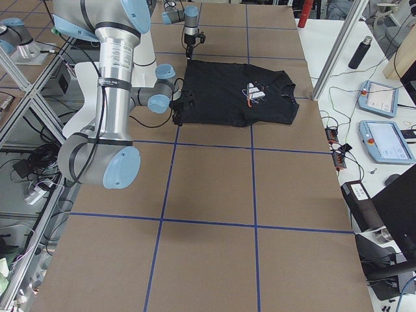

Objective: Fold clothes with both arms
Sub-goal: 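Grasp the hem corners with the left and right grippers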

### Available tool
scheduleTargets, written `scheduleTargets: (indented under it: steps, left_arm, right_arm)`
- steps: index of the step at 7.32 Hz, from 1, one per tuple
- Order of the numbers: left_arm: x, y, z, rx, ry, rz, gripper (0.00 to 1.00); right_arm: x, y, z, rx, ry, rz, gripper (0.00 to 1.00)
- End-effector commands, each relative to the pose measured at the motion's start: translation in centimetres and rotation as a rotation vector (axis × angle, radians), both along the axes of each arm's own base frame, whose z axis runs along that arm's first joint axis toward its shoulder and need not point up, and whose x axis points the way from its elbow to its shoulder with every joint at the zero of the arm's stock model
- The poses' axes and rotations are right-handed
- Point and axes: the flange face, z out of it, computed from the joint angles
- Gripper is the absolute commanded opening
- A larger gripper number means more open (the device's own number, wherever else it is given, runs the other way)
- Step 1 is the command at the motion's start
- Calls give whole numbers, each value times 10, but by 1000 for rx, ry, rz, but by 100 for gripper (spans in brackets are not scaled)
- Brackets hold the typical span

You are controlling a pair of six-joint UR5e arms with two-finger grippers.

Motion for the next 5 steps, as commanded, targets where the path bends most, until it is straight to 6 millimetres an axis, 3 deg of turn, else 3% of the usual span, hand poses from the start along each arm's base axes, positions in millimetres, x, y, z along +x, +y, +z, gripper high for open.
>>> scheduleTargets:
  steps: [1,3,5]
  left_arm:
    - [0,0,-1,-1,2,2,0]
    - [-1,1,-4,-21,7,-6,0]
    - [-1,1,-6,-20,11,-5,0]
  right_arm:
    - [-30,17,-7,4,-20,39,100]
    - [-59,36,-3,11,-19,57,99]
    - [-71,47,8,50,3,65,94]
